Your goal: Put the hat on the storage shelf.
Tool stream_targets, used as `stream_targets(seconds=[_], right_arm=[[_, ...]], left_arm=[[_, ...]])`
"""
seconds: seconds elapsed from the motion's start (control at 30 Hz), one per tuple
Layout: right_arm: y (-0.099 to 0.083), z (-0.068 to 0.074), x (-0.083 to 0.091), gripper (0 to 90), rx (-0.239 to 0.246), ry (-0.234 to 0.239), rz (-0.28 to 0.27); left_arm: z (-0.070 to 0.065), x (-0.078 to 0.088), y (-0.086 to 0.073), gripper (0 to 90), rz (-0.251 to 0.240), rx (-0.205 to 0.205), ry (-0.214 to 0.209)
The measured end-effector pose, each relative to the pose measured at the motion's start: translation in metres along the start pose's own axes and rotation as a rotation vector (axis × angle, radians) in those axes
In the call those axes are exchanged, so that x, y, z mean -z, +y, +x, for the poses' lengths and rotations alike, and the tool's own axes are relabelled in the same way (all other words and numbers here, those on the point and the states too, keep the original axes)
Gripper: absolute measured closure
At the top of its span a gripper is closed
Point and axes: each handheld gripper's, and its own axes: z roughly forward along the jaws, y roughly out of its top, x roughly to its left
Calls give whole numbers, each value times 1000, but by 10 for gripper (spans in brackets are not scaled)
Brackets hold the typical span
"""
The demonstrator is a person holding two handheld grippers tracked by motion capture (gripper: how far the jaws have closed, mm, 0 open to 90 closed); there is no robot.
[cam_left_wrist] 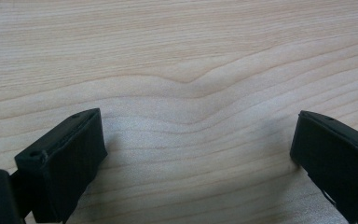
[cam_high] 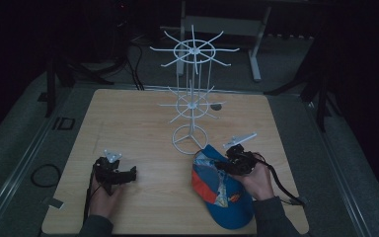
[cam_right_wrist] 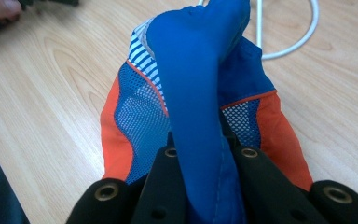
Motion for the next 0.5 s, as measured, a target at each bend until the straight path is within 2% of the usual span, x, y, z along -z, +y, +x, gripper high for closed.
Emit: stream_targets(seconds=[0.13,0.27,0.5], right_arm=[[-1,-1,7,883,1,-1,-34],[-2,0,13,883,16,24,-69],[-3,-2,26,883,12,26,-124]], left_arm=[[0,0,0,35,-2,2,0],[0,0,0,35,-5,2,-1],[0,0,0,35,-3,-1,-2]])
